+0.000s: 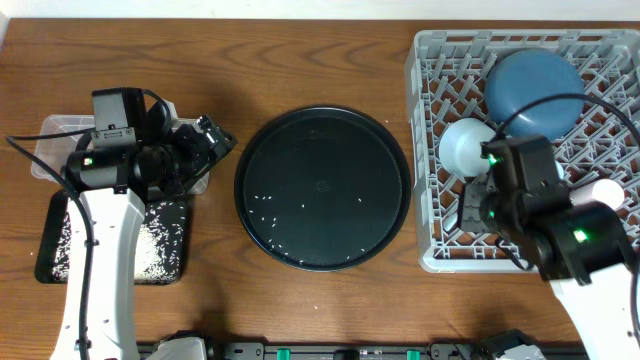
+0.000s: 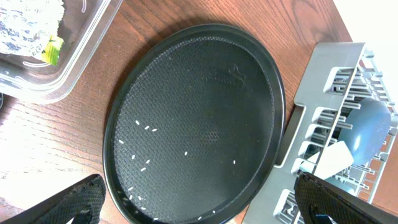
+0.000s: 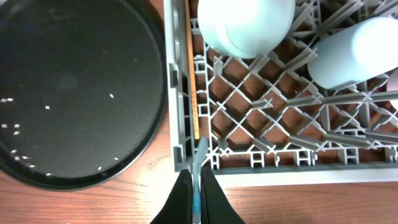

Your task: Sort waste into correct bins and load items into the dishwasher rack

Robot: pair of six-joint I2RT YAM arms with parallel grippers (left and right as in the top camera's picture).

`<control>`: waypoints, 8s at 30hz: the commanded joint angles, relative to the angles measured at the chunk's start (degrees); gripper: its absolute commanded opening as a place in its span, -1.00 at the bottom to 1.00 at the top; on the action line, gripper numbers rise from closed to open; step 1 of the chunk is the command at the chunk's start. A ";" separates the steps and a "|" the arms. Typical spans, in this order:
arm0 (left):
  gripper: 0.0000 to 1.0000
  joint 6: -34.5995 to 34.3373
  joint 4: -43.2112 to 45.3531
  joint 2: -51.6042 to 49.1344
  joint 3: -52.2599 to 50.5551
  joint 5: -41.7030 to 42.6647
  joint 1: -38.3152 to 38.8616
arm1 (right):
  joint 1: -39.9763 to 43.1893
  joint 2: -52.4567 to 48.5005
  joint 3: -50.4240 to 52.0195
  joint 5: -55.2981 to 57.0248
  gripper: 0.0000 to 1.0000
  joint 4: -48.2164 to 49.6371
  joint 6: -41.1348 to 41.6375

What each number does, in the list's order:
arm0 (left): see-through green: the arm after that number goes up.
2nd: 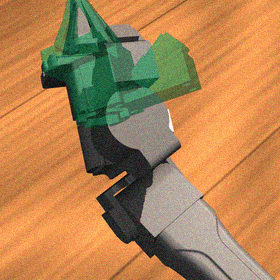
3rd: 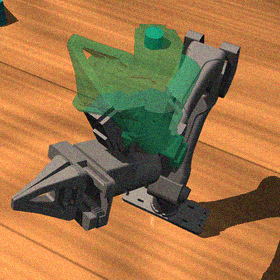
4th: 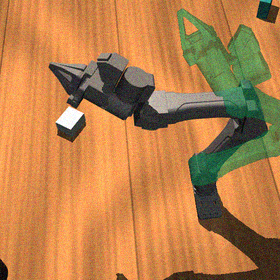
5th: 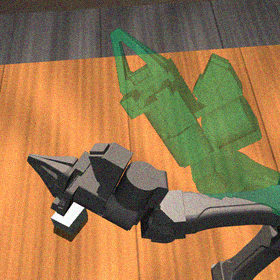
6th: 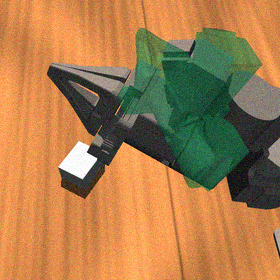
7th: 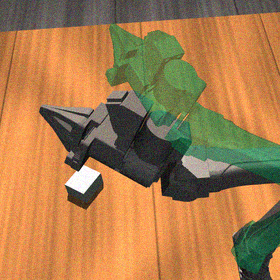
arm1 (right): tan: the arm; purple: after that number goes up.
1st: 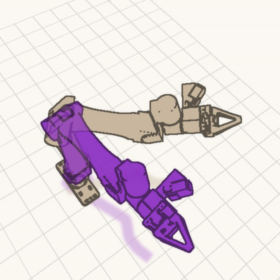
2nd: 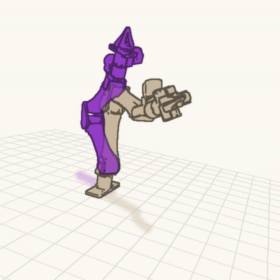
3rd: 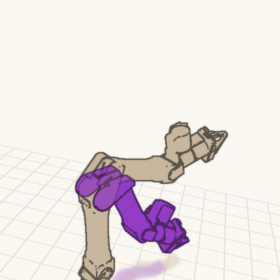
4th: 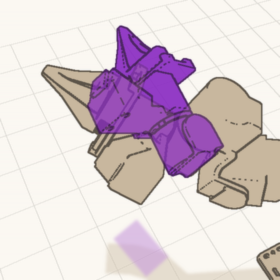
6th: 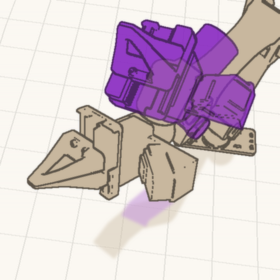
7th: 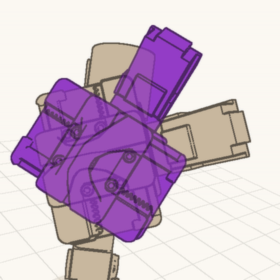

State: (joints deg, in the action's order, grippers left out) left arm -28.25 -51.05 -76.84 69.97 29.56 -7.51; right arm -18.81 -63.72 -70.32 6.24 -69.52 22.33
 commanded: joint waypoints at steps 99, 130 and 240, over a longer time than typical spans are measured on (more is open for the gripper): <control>0.96 0.59 -0.13 -0.26 0.37 -0.52 -0.24 | 5.25 -18.32 -0.81 -1.77 0.98 21.73 -8.48; 0.96 0.59 -0.13 -0.26 0.37 -0.52 -0.24 | 5.25 -18.32 -0.81 -1.77 0.98 21.73 -8.48; 0.96 0.59 -0.13 -0.26 0.37 -0.52 -0.24 | 12.22 63.43 63.47 -1.79 0.98 81.70 0.59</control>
State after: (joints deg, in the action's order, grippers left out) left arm -28.27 -51.03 -76.84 69.97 29.56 -7.51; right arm -7.07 -0.64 -9.04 4.49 9.89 21.54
